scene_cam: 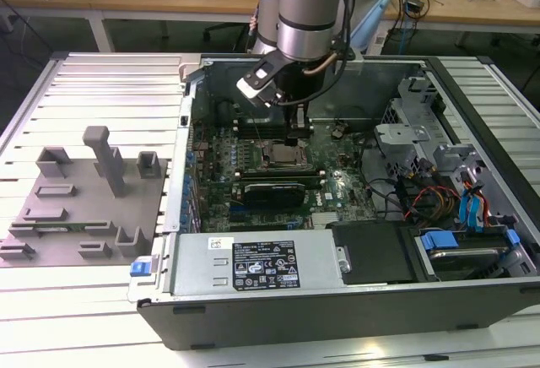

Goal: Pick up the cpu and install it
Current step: 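Close the cpu cover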

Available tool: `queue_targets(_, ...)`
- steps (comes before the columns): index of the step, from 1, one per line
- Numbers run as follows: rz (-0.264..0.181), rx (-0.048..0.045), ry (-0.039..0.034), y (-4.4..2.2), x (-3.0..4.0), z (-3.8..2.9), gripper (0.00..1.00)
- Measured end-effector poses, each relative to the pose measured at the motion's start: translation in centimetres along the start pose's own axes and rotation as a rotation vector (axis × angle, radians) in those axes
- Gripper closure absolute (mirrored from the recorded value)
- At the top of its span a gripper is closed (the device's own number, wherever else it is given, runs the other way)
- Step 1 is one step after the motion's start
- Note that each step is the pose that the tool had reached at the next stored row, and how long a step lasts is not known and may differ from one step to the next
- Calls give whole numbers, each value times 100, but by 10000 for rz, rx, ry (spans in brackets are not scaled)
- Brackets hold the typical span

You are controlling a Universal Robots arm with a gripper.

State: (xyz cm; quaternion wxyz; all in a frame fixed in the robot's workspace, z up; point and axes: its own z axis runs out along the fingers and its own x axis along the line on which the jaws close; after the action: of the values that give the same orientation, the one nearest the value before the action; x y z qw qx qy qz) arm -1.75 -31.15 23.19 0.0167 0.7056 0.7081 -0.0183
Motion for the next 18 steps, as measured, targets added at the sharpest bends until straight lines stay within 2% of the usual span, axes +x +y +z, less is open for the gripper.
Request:
queue_targets(5, -21, -1, -2, -5, 0, 0, 89)
queue_targets(7, -238, -13, 0, -5, 0, 1, 89)
queue_targets(8, -584, -30, 0, -5, 0, 1, 89)
queue_targets(10, -902, -45, -2, -5, 0, 1, 89)
queue_targets(12, -1509, -75, -4, -4, 0, 2, 89)
queue_targets(16, -2994, -149, -7, -5, 0, 4, 89)
queue_targets(18, -3348, -166, -8, -5, 0, 4, 89)
